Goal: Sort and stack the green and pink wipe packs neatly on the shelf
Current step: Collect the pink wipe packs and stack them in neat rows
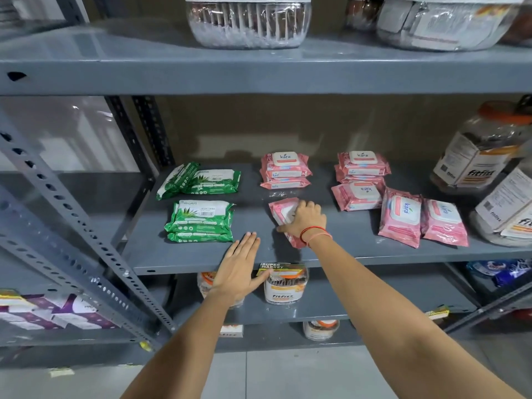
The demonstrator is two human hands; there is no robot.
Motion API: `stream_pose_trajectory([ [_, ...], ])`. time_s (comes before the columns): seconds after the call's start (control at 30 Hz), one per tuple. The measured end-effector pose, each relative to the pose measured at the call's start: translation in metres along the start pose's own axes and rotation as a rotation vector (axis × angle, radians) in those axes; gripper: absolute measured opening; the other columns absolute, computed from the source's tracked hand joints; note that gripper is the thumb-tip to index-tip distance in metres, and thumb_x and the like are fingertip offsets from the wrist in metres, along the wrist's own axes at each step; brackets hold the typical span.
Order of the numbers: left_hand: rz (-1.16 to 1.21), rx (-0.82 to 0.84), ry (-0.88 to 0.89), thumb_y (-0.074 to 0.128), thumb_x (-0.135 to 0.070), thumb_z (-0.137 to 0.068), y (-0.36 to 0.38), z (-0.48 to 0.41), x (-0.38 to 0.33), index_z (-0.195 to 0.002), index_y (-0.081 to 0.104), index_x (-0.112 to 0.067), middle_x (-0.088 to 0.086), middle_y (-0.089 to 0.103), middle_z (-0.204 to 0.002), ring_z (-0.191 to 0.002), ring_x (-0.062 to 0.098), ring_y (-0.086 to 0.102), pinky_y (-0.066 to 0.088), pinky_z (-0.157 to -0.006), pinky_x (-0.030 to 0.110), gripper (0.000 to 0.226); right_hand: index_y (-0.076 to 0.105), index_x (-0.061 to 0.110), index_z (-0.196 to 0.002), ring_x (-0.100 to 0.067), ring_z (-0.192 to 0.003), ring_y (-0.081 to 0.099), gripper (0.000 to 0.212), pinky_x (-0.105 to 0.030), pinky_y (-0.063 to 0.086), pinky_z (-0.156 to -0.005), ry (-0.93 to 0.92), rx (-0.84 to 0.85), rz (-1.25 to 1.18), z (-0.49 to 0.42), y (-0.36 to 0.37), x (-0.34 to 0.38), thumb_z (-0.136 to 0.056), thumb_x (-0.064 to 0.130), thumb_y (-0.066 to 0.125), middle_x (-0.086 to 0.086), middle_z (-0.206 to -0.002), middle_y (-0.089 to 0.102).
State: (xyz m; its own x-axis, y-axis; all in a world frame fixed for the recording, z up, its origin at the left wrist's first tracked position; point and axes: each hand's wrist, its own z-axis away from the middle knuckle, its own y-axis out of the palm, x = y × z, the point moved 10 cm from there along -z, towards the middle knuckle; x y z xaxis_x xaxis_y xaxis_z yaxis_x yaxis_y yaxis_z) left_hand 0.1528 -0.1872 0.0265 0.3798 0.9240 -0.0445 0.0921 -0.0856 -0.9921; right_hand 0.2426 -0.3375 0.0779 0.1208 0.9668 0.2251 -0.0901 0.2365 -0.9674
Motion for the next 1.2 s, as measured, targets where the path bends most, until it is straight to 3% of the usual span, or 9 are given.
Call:
stream_pose_trajectory([
  [0.17, -0.016, 0.003, -0.015, 0.016, -0.064, -0.090, 0.000, -0.002, 0.001, -0.147, 0.003, -0.010, 0.007, 0.002, -0.158, -0.144, 0.017, -0.003, -0.008, -0.114, 0.030, 0.080, 0.030, 0.014, -0.146, -0.031, -0.130, 0.043, 0.093, -0.043, 0.039, -0.108, -0.238, 0.390, 0.004, -0.013, -0.016, 0.001, -0.072, 0.045, 0.076, -0.011, -0.146, 0.041],
  [0.27, 0.010, 0.002, -0.015, 0.021, -0.060, -0.093, -0.003, -0.008, -0.001, -0.148, 0.005, -0.010, 0.006, 0.004, -0.158, -0.144, 0.016, -0.001, -0.004, -0.116, 0.031, 0.076, 0.029, 0.018, -0.148, -0.027, -0.134, 0.039, 0.092, -0.038, 0.034, -0.111, -0.480, 0.422, 0.183, -0.010, -0.034, 0.021, -0.072, 0.024, 0.080, -0.006, -0.149, 0.039],
  [0.37, 0.026, -0.002, -0.016, 0.022, -0.058, -0.094, -0.005, -0.013, -0.005, -0.148, 0.007, -0.010, 0.006, 0.006, -0.158, -0.144, 0.016, 0.000, 0.000, -0.118, 0.032, 0.074, 0.026, 0.024, -0.148, -0.027, -0.141, 0.027, 0.095, -0.041, 0.030, -0.114, -0.630, 0.470, 0.338, 0.001, -0.014, 0.033, -0.071, 0.022, 0.081, -0.006, -0.156, 0.024],
  [0.53, 0.034, -0.038, -0.015, 0.025, -0.058, -0.094, -0.007, -0.012, -0.005, -0.148, 0.012, -0.010, 0.006, 0.011, -0.157, -0.144, 0.017, 0.006, 0.003, -0.117, 0.033, 0.073, 0.028, 0.031, -0.147, -0.029, -0.144, 0.013, 0.090, -0.045, 0.025, -0.116, -0.608, 0.383, 0.310, -0.004, 0.005, 0.022, -0.073, 0.024, 0.078, -0.006, -0.158, 0.016],
  [0.7, 0.039, -0.092, -0.014, 0.028, -0.058, -0.093, -0.009, -0.011, -0.006, -0.146, 0.022, -0.009, 0.008, 0.022, -0.155, -0.143, 0.018, 0.016, 0.008, -0.116, 0.033, 0.073, 0.034, 0.031, -0.144, -0.035, -0.134, 0.024, 0.089, -0.048, 0.036, -0.107, -0.425, 0.194, 0.224, -0.008, -0.001, 0.008, -0.068, 0.059, 0.072, -0.013, -0.145, 0.032],
  [0.87, 0.035, -0.110, -0.022, 0.030, -0.058, -0.092, -0.010, -0.012, -0.005, -0.144, 0.026, -0.007, 0.009, 0.027, -0.153, -0.142, 0.020, 0.021, 0.012, -0.115, 0.034, 0.072, 0.044, 0.020, -0.138, -0.035, -0.129, 0.030, 0.083, -0.045, 0.041, -0.101, -0.180, 0.039, 0.211, -0.004, -0.006, 0.005, -0.073, 0.067, 0.062, -0.017, -0.139, 0.037],
  [0.97, 0.039, -0.106, -0.022, 0.031, -0.057, -0.092, -0.010, -0.011, -0.006, -0.144, 0.026, -0.007, 0.010, 0.027, -0.153, -0.142, 0.021, 0.021, 0.013, -0.115, 0.035, 0.073, 0.033, 0.022, -0.144, -0.035, -0.135, 0.024, 0.094, -0.048, 0.035, -0.105, -0.136, 0.123, 0.176, -0.007, -0.004, -0.001, -0.070, 0.072, 0.060, -0.016, -0.145, 0.030],
  [1.07, 0.058, -0.106, -0.026, 0.033, -0.057, -0.092, -0.010, -0.011, -0.005, -0.145, 0.025, -0.007, 0.010, 0.026, -0.153, -0.142, 0.021, 0.019, 0.012, -0.116, 0.036, 0.072, 0.018, 0.031, -0.149, -0.035, -0.141, 0.017, 0.104, -0.052, 0.023, -0.111, -0.285, 0.208, 0.154, -0.008, -0.004, -0.002, -0.065, 0.069, 0.067, -0.013, -0.153, 0.021],
  [1.2, 0.045, -0.093, -0.031, 0.031, -0.057, -0.093, -0.008, -0.011, -0.005, -0.146, 0.021, -0.009, 0.008, 0.020, -0.155, -0.143, 0.019, 0.014, 0.008, -0.116, 0.034, 0.072, 0.022, 0.036, -0.148, -0.030, -0.145, 0.009, 0.091, -0.054, 0.019, -0.113, -0.397, 0.287, 0.042, -0.002, 0.009, -0.007, -0.072, 0.062, 0.067, -0.005, -0.157, 0.018],
])
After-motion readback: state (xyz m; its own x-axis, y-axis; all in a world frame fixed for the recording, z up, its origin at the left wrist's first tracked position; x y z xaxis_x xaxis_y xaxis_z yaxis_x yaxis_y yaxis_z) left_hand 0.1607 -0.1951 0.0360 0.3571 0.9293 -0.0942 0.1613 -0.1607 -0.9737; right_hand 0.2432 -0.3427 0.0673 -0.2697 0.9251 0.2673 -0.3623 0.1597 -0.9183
